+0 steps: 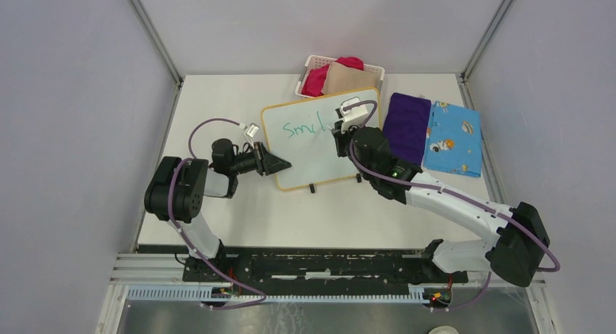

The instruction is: Write a sentence on the whiteboard

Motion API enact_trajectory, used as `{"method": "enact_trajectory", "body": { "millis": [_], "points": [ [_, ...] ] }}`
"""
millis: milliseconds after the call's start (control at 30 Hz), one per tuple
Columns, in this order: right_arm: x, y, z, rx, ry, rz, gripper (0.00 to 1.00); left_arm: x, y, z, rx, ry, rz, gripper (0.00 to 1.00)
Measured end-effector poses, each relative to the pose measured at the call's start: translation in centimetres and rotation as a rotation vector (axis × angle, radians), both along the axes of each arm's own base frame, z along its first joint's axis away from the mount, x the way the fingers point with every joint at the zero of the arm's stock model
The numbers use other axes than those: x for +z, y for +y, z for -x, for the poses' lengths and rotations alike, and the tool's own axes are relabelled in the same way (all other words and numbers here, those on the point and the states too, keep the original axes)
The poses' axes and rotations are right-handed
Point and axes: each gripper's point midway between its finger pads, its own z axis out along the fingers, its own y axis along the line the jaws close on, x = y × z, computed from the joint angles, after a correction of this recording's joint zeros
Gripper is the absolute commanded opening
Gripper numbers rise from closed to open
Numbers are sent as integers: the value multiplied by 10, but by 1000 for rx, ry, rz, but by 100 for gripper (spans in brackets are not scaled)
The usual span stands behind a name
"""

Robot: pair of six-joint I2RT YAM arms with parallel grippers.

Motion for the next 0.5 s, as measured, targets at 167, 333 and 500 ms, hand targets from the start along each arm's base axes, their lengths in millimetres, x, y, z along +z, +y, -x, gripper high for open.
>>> {"method": "enact_trajectory", "body": {
  "millis": [167, 333, 500],
  "points": [
    [2, 2, -2, -1, -5, -4, 0, -1, 0, 0, 0, 4, -1, 38],
    [-3, 1, -5, -10, 3, 7, 0, -1, 0, 0, 0, 4, -2, 37],
    [-5, -4, -9, -27, 7, 12, 0, -1, 0, 0, 1, 4, -2, 36]
  ]
}}
